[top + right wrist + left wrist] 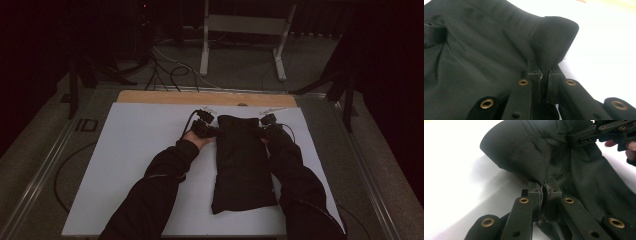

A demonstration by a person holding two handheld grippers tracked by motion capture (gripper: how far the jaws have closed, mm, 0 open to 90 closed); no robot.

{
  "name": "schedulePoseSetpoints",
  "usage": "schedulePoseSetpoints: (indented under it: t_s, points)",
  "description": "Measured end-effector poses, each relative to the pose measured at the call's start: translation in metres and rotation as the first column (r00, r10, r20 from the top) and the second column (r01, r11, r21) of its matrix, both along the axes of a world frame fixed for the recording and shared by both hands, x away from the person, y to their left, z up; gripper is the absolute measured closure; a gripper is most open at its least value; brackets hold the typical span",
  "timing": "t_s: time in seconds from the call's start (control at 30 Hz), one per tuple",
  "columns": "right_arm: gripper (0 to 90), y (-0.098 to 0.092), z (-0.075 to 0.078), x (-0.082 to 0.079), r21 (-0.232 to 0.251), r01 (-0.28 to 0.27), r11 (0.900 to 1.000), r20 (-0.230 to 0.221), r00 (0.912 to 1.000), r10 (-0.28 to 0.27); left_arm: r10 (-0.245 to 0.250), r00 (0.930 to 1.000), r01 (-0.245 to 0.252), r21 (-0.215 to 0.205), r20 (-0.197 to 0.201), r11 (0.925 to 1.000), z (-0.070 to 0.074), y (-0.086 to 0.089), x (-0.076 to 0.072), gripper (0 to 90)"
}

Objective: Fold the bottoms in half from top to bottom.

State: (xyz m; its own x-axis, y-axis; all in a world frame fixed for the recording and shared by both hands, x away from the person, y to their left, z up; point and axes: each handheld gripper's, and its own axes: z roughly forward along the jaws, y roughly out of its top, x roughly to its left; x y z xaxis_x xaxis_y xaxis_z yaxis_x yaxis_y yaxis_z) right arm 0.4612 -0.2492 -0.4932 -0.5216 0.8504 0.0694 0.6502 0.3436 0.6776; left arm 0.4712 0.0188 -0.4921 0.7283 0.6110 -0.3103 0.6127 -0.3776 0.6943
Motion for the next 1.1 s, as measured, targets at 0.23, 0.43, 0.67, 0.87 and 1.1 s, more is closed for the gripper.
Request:
schedulePoseSetpoints:
  t_s: [0.23, 0.43, 0.67, 0.87, 1.1]
  points:
    - [84.4, -0.004, 0.018, -0.003, 0.015, -0.01, 1.0, 0.036, 0.9993, 0.009, -0.046, 0.9978, 0.046, -0.003, 0.048, 0.9989, 0.018, 0.002, -0.001, 85.7]
    - [84.4, -0.007, 0.026, -0.012, 0.033, -0.037, 0.999, 0.058, 0.9977, 0.035, -0.074, 0.9958, 0.075, -0.015, 0.054, 0.9971, 0.026, 0.004, -0.007, 85.7]
    - [84.4, -0.008, 0.035, -0.026, 0.032, -0.069, 0.997, 0.082, 0.9944, 0.066, -0.101, 0.9931, 0.104, -0.034, 0.059, 0.9941, 0.031, 0.008, -0.017, 85.7]
    - [84.4, -0.008, 0.04, -0.038, 0.026, -0.1, 0.995, 0.099, 0.9904, 0.097, -0.137, 0.9886, 0.14, -0.037, 0.063, 0.9895, 0.034, 0.013, -0.025, 85.7]
    - [84.4, -0.008, 0.042, -0.047, 0.036, -0.117, 0.992, 0.104, 0.9881, 0.113, -0.161, 0.9849, 0.163, -0.034, 0.063, 0.986, 0.037, 0.015, -0.034, 85.7]
